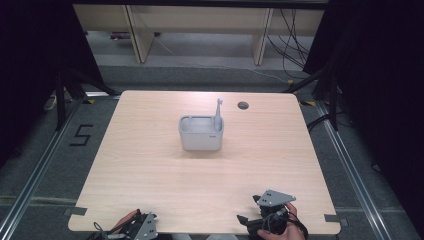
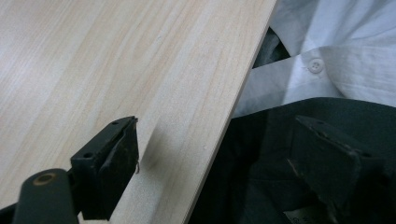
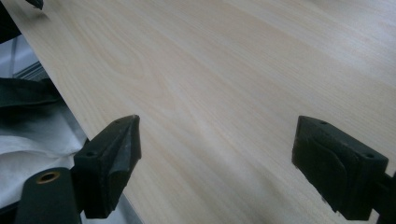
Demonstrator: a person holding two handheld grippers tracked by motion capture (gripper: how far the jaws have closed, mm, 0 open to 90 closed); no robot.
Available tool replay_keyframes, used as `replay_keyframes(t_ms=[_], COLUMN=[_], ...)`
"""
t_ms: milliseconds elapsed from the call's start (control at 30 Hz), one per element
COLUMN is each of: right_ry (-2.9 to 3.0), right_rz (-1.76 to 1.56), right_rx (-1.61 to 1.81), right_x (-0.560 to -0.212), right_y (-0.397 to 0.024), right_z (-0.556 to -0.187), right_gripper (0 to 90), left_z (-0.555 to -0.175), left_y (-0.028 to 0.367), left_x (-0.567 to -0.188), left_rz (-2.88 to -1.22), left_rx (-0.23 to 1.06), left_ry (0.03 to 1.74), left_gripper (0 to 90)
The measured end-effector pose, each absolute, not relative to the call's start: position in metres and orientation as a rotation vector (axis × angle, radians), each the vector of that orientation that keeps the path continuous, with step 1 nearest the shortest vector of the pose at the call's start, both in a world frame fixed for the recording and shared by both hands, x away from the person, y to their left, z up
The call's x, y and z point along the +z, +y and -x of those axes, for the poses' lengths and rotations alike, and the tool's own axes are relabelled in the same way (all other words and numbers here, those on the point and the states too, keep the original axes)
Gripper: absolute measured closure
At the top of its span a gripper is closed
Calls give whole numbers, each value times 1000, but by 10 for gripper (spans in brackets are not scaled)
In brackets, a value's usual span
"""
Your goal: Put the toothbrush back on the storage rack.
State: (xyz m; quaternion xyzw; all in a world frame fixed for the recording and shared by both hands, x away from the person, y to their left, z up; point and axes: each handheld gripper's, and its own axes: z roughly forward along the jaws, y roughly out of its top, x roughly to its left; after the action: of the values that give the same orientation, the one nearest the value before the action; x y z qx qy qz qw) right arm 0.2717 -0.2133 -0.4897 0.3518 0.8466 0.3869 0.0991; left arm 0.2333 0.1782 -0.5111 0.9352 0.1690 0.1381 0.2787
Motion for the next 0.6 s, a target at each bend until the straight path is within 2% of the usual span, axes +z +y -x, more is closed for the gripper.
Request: replay_keyframes(t_ms=[600], right_ry=[2515], right_rz=[-1010], right_rx=[1084], right_x=[-494], right_y=[-219], right_z=[-264], right_gripper=[161], left_z=[-234], left_y=[179], left_x=[-510], left_rz=[-2505], left_rx=[373], left_ry=[459], left_gripper=[152])
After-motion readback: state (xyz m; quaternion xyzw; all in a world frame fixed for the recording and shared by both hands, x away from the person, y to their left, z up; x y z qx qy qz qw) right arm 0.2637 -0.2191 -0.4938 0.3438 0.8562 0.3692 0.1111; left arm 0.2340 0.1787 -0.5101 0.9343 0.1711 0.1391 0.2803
